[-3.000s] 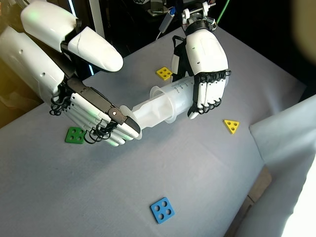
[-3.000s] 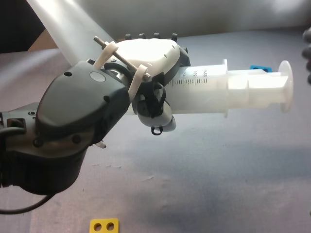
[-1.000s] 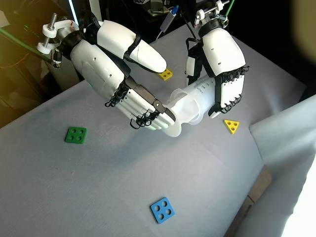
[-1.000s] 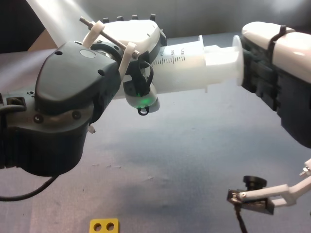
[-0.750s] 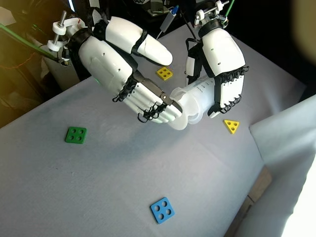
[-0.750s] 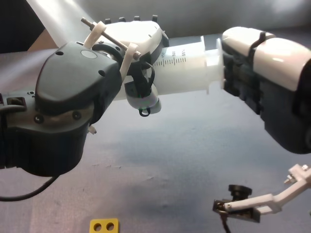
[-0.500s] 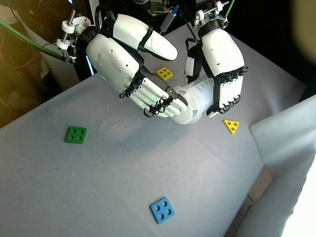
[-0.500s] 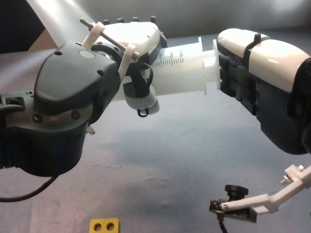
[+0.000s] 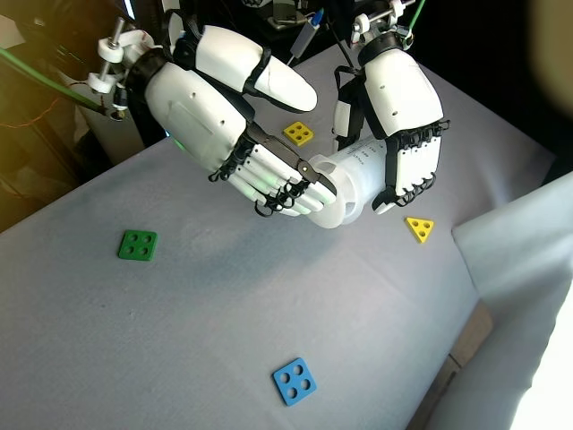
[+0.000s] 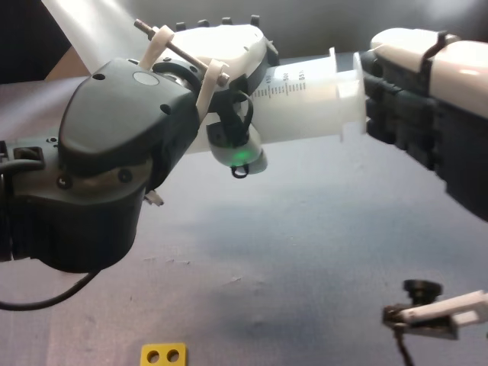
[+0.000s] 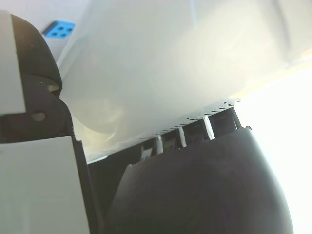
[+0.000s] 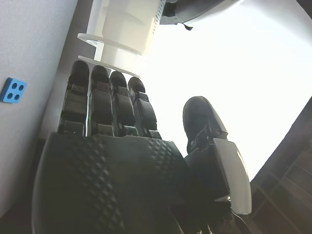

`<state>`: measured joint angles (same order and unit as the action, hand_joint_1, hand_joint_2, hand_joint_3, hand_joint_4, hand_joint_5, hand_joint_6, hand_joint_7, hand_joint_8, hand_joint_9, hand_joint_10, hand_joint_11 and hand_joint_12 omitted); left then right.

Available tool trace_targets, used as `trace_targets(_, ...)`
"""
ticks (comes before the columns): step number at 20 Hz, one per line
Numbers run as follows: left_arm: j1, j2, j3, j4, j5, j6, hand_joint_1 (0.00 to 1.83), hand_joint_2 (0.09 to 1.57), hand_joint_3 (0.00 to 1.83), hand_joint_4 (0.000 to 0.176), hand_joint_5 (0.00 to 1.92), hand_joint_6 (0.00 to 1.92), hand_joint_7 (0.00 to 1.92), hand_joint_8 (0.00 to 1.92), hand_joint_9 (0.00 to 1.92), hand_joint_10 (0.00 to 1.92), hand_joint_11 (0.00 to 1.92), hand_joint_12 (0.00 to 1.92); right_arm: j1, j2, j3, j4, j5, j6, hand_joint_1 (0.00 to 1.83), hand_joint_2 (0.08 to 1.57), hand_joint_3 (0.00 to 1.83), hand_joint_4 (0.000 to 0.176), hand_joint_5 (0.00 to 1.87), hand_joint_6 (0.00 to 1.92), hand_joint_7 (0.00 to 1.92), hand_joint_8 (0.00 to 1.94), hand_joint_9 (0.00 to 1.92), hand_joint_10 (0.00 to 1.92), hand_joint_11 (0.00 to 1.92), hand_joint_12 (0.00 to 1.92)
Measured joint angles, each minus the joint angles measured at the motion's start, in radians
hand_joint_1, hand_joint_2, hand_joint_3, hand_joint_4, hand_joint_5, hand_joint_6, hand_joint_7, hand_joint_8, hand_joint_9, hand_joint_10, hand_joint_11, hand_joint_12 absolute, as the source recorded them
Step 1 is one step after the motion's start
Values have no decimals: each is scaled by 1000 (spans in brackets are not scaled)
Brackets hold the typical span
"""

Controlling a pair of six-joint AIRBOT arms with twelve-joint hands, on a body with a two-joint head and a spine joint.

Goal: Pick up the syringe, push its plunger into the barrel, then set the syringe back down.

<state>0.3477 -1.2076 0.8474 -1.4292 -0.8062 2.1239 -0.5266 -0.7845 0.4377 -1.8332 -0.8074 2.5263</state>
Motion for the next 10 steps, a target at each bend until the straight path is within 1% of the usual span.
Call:
trace_targets(2,-3,0,-1,8,9,-5,1376,1118,1,0,955,865,978,1025,868,1299,663,1159,6,52,0,-8,47,-6,0,1388,1,0,219,1,203,2,145,3,0,324)
trace_targets(3,-4,-3,-1,9,11,-5,1374,1122,0,0,947,874,970,1042,862,1309,657,1161,6,68,0,-13,61,-7,0,1388,1,0,206,3,191,2,132,4,0,275)
trace_targets(4,-5,-6,-1,21,14,-5,1375,1118,0,0,954,867,978,1023,875,1291,669,1148,6,93,-1,-21,82,-11,0,1387,0,0,222,7,209,6,148,9,0,314)
trace_targets(6,-5,-6,-1,30,33,-5,1374,1121,1,0,940,879,972,1042,873,1289,684,1142,6,123,-2,-51,101,-13,0,1389,1,0,228,8,216,7,153,10,0,319)
trace_targets(7,-5,-6,-1,30,39,-6,1374,1123,0,0,939,885,964,1056,870,1291,686,1121,6,137,-2,-105,105,-13,0,1389,1,0,233,10,221,8,157,11,0,318)
trace_targets(8,-5,-6,-1,32,42,-5,1374,1123,0,0,935,894,964,1053,875,1285,687,1113,6,150,2,-194,108,-13,0,1384,0,0,235,5,226,3,164,9,0,346)
trace_targets(10,0,-6,-1,53,47,-6,1374,1123,0,0,932,896,964,1057,876,1281,690,1112,6,165,9,-260,109,-13,0,1385,0,0,238,4,232,3,172,9,0,365)
